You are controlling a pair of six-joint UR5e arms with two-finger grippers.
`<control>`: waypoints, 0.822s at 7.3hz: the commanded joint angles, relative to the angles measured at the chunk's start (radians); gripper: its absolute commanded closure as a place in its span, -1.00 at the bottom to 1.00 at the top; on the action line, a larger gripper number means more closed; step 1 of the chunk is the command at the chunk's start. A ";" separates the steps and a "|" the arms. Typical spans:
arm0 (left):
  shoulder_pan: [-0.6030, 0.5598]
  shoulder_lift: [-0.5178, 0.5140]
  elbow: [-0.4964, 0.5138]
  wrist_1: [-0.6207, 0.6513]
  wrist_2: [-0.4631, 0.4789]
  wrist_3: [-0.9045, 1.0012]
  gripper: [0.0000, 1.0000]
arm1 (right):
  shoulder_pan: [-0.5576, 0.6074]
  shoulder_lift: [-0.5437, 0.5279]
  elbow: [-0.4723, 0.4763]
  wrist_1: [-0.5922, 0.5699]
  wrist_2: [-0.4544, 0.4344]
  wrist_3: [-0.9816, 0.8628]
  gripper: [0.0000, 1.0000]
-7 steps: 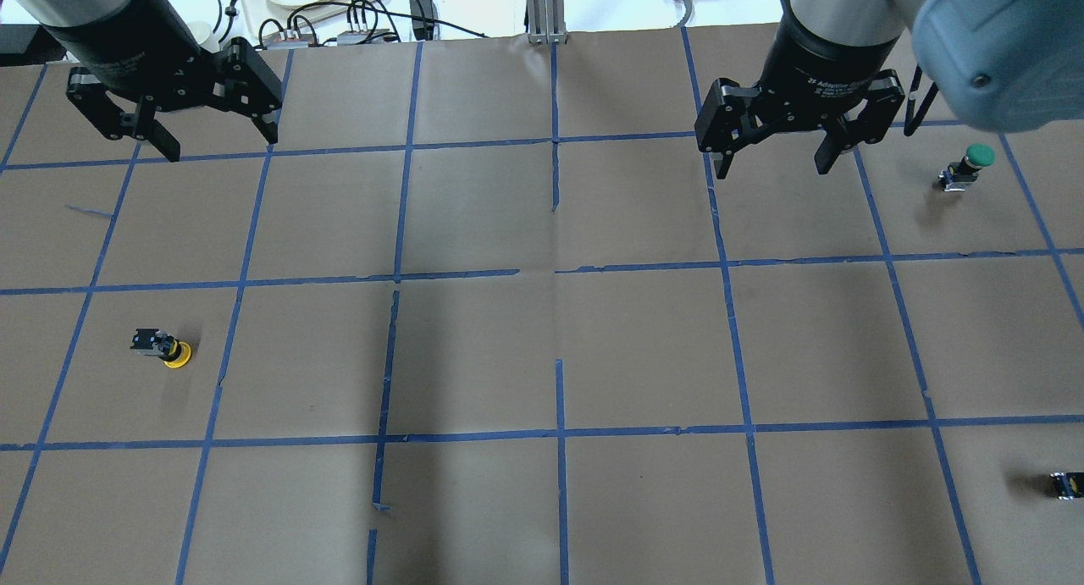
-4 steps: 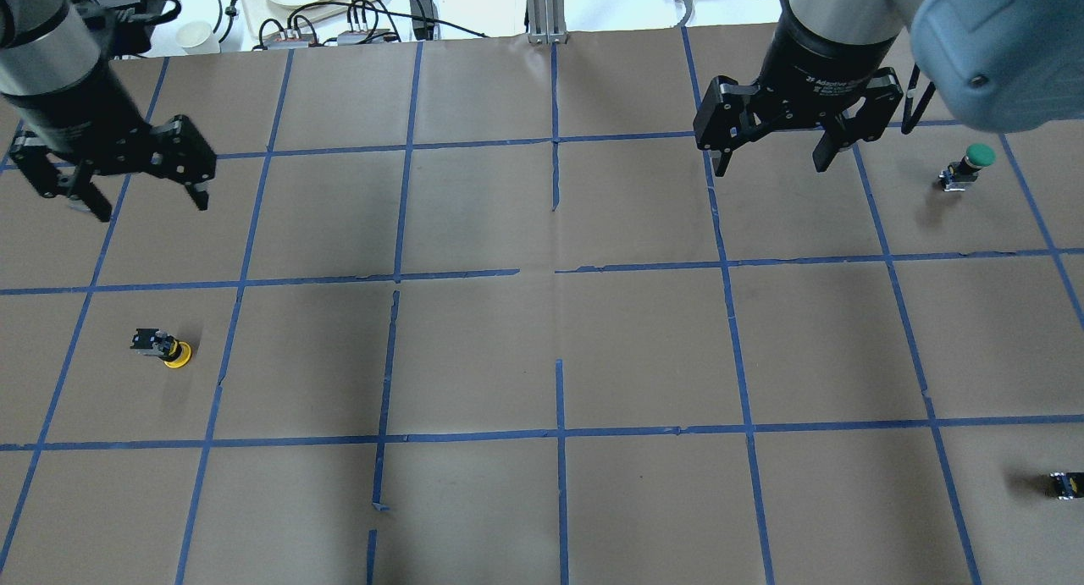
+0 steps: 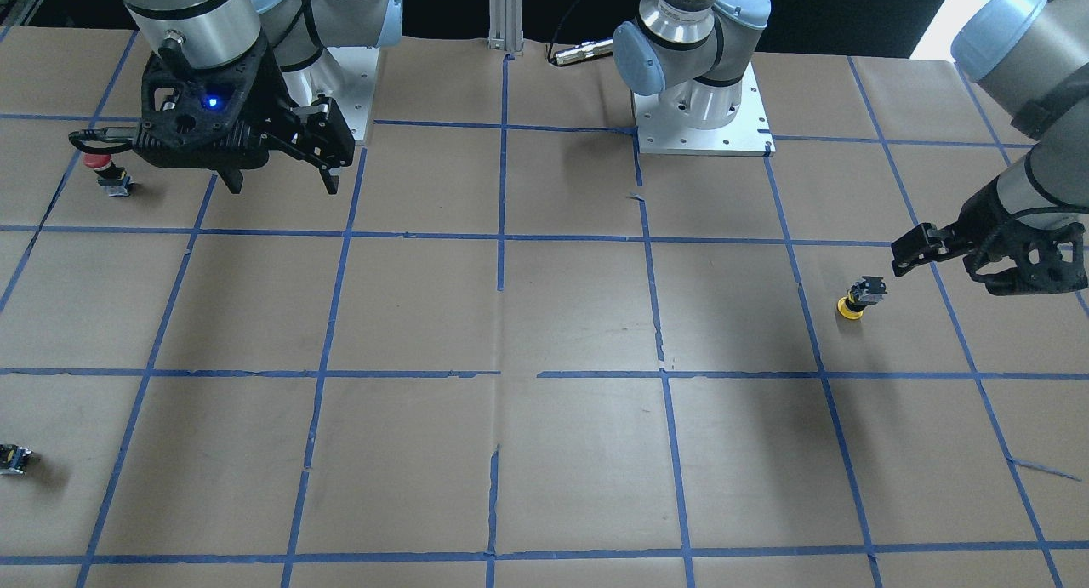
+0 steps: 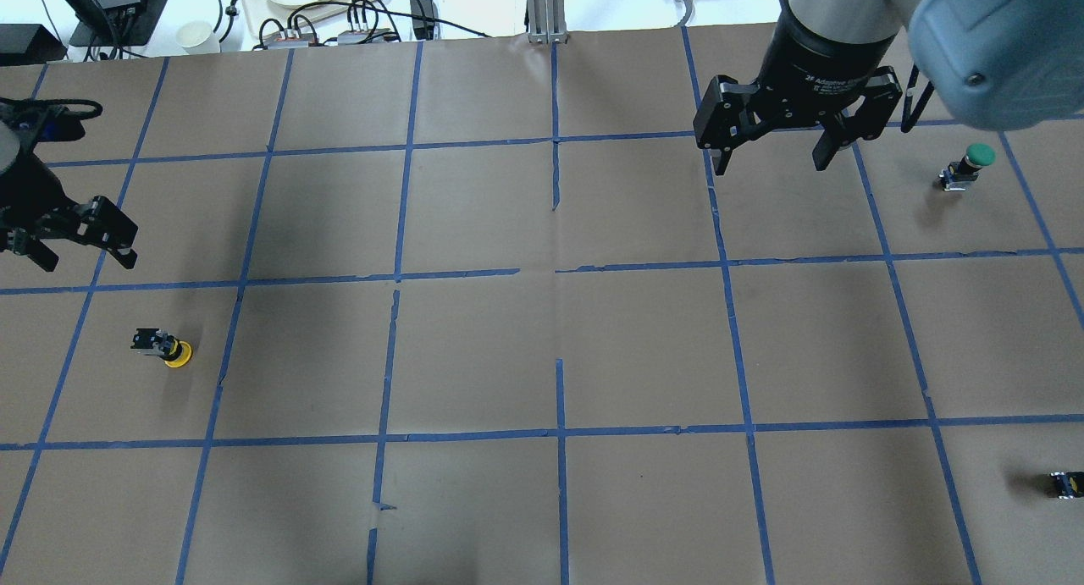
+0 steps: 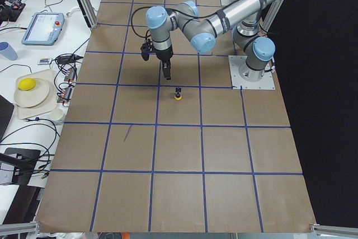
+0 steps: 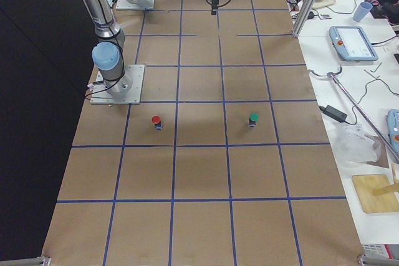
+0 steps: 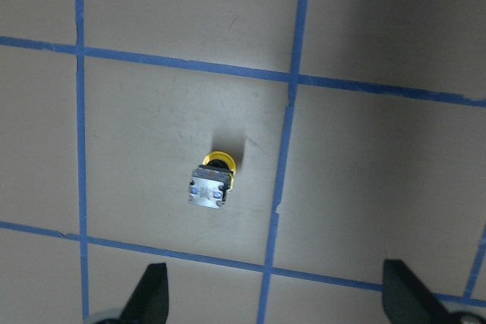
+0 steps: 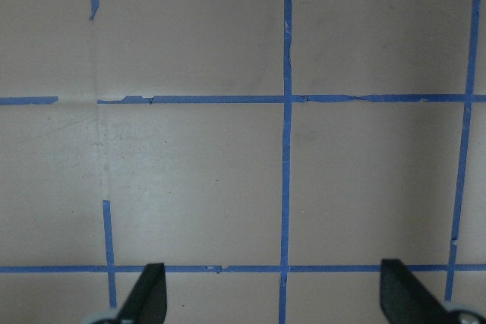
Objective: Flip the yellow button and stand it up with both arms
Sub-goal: 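Move the left gripper down toward the yellow button lying on its side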
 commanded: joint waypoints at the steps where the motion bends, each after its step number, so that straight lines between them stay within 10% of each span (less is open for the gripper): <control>1: 0.097 -0.029 -0.211 0.282 -0.010 0.157 -0.99 | -0.001 0.001 0.001 -0.001 0.002 0.000 -1.00; 5: 0.106 -0.059 -0.287 0.332 -0.068 0.151 -0.97 | 0.000 -0.001 0.000 -0.001 0.002 0.000 -1.00; 6: 0.105 -0.060 -0.285 0.332 -0.070 0.151 -0.53 | 0.000 0.001 0.001 -0.001 0.002 0.000 -1.00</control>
